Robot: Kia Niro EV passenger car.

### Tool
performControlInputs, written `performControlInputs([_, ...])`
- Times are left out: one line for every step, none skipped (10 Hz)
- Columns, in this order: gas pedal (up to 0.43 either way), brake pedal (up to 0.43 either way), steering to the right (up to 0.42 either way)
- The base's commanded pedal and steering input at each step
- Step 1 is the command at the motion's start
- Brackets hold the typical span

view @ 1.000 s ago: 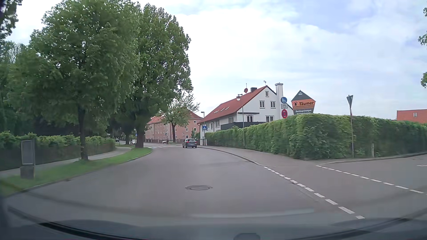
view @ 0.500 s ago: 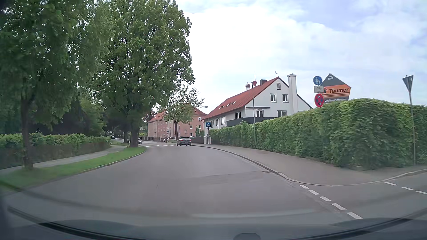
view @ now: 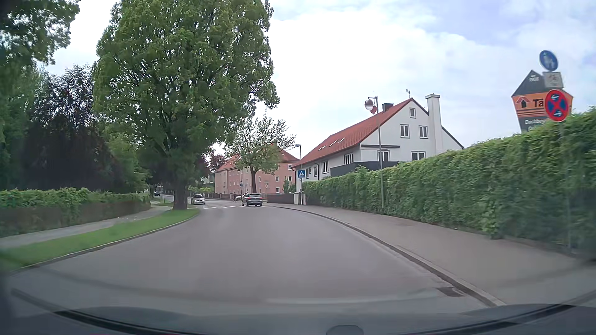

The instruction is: Follow the waypoints while adhering to traffic rules and regulations

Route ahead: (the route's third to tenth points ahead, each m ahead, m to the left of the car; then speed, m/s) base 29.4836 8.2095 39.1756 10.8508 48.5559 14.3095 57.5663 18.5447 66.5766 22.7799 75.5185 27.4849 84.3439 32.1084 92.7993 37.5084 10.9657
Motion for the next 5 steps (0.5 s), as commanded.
performControlInputs([0.079,0.0,-0.032])
performControlInputs([0.079,0.0,-0.03])
performControlInputs([0.079,0.0,-0.031])
performControlInputs([0.079,0.0,-0.031])
performControlInputs([0.079,0.0,-0.032])
